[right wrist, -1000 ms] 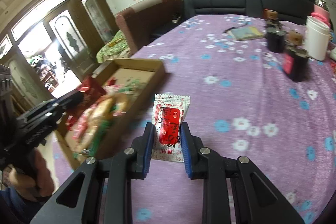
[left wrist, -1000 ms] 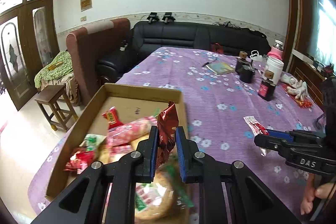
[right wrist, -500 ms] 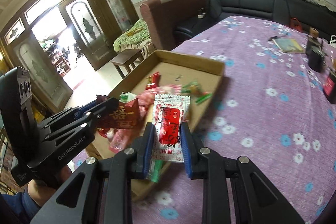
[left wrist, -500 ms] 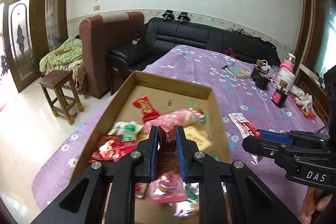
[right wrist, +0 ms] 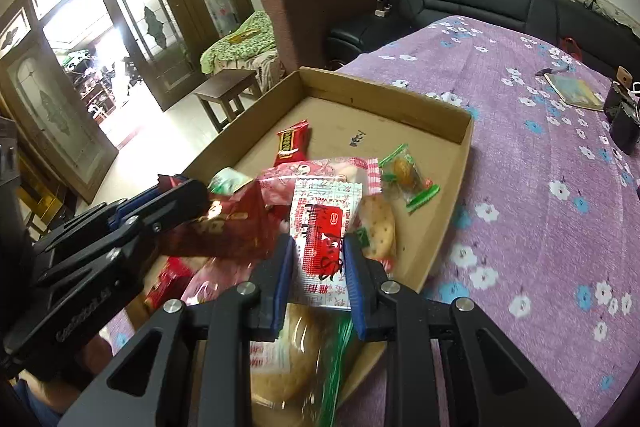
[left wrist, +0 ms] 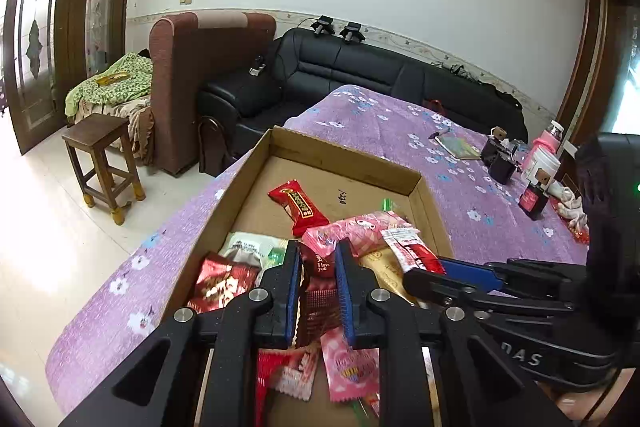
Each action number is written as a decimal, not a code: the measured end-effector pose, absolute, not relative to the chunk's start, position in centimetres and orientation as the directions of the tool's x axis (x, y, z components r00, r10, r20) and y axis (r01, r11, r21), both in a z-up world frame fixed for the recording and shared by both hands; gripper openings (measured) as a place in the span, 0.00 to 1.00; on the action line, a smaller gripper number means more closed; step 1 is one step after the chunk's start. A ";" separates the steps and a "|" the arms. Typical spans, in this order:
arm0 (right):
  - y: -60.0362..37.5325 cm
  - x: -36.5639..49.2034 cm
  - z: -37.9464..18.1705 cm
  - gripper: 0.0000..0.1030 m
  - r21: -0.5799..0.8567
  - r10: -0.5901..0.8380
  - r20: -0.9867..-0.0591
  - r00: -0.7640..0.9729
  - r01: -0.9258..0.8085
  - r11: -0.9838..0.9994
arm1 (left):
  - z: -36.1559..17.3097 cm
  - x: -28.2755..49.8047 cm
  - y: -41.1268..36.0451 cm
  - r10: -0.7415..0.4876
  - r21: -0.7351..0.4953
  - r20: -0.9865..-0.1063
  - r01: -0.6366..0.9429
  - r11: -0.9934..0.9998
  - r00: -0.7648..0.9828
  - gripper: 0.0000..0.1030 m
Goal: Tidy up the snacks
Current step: 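Lift the red-gold packet and white sachet and carry both over the box, then open both tools over the box to drop the packet and sachet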
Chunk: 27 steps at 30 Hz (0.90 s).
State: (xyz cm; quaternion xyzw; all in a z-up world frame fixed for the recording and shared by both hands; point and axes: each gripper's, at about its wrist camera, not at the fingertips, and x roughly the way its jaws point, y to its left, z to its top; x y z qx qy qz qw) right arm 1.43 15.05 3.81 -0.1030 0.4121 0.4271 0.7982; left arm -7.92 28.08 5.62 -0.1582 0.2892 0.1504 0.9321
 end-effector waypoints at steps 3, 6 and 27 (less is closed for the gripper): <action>16.0 1.8 3.5 0.24 0.166 0.584 -0.750 0.312 -0.765 0.623 | 5.5 -7.3 28.4 0.178 -0.212 -0.586 -0.362 0.908 0.790 0.17; 16.8 2.4 3.1 0.24 0.155 0.573 -0.754 0.323 -0.760 0.632 | 5.2 -6.5 29.0 0.174 -0.221 -0.589 -0.364 0.905 0.789 0.17; 17.0 2.1 3.3 0.31 0.133 0.564 -0.753 0.340 -0.760 0.636 | 4.6 -5.9 30.1 0.166 -0.245 -0.603 -0.380 0.892 0.780 0.47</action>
